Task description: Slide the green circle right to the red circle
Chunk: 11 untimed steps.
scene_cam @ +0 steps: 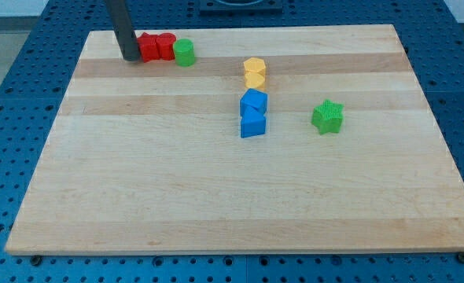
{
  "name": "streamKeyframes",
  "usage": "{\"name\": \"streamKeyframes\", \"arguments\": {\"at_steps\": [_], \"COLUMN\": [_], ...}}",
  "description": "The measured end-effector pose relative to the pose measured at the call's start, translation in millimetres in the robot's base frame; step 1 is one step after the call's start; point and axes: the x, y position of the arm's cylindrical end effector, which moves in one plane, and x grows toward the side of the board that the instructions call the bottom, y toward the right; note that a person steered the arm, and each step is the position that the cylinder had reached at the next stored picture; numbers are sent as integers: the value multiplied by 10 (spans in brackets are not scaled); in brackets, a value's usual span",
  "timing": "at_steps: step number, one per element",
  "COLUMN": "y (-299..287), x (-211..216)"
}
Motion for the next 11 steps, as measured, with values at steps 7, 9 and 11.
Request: {"name": "streamKeyframes", "arguments": {"at_steps": [7,9,11], "y": [805,906,956], "x": [307,232,161]}}
